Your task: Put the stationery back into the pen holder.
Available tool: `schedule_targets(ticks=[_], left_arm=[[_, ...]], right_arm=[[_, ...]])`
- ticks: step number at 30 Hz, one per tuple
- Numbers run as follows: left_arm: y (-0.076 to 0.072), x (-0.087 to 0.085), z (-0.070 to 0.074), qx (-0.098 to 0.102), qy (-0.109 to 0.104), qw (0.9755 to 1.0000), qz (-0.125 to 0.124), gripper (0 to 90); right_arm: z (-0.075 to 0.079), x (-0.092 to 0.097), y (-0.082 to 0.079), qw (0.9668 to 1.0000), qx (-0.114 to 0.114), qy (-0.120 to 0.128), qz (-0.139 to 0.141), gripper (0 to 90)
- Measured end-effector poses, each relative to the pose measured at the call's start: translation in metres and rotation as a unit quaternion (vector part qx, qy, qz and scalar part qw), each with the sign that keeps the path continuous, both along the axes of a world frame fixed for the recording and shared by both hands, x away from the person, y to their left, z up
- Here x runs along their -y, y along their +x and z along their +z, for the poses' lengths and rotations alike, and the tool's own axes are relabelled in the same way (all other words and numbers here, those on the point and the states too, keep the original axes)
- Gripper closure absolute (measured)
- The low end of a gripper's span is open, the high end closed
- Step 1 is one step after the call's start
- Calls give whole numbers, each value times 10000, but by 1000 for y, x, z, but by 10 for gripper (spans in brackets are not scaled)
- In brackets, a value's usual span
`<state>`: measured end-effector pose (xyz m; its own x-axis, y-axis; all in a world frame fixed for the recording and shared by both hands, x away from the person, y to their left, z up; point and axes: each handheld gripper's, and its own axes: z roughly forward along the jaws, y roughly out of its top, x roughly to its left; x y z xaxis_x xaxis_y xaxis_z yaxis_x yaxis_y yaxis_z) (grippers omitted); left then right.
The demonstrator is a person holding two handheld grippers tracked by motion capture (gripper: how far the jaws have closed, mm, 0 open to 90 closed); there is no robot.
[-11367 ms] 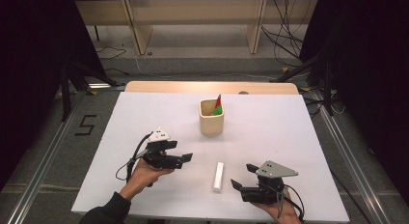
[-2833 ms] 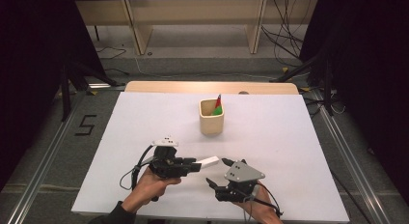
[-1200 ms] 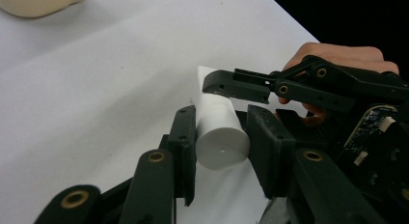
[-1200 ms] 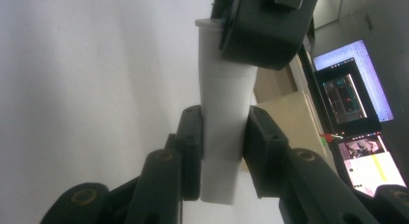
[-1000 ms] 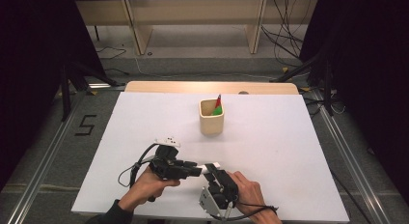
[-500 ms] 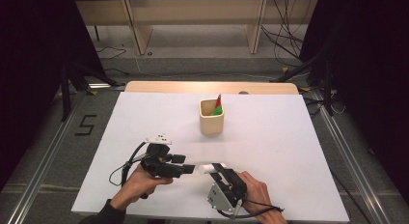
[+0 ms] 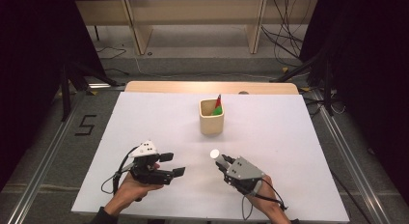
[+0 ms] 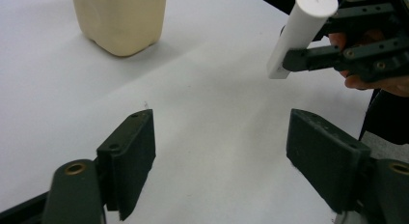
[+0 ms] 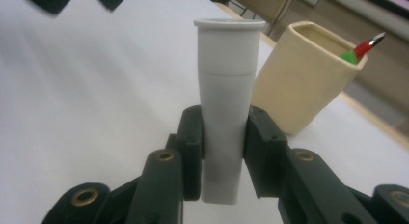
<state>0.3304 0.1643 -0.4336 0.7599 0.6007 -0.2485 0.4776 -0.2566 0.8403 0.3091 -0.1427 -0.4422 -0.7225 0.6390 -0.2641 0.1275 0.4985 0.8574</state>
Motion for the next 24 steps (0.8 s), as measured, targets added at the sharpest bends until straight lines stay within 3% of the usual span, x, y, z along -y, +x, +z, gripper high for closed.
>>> schedule_targets(ticks=[3, 6, 9, 16, 19, 24], left_arm=[[-4, -4, -4, 223, -35, 9997, 53, 229], [-5, -10, -6, 276, -150, 9994, 157, 222], [-7, -14, -8, 366, -126, 9990, 232, 218], [-12, -20, -12, 537, -23, 9979, 356, 211], [-14, -21, -11, 602, 207, 9968, 486, 211], [-18, -25, -14, 568, 153, 9973, 438, 196]], right_arm=[[3, 5, 6, 9981, -426, 437, -64, 705], [8, 10, 15, 9925, -805, 908, -152, 705], [13, 14, 23, 9870, -1044, 1199, -218, 705], [27, 13, 47, 9749, -1364, 1724, -343, 704], [32, 12, 59, 9726, -1397, 1810, -429, 704], [42, 11, 80, 9686, -1422, 1942, -622, 704]])
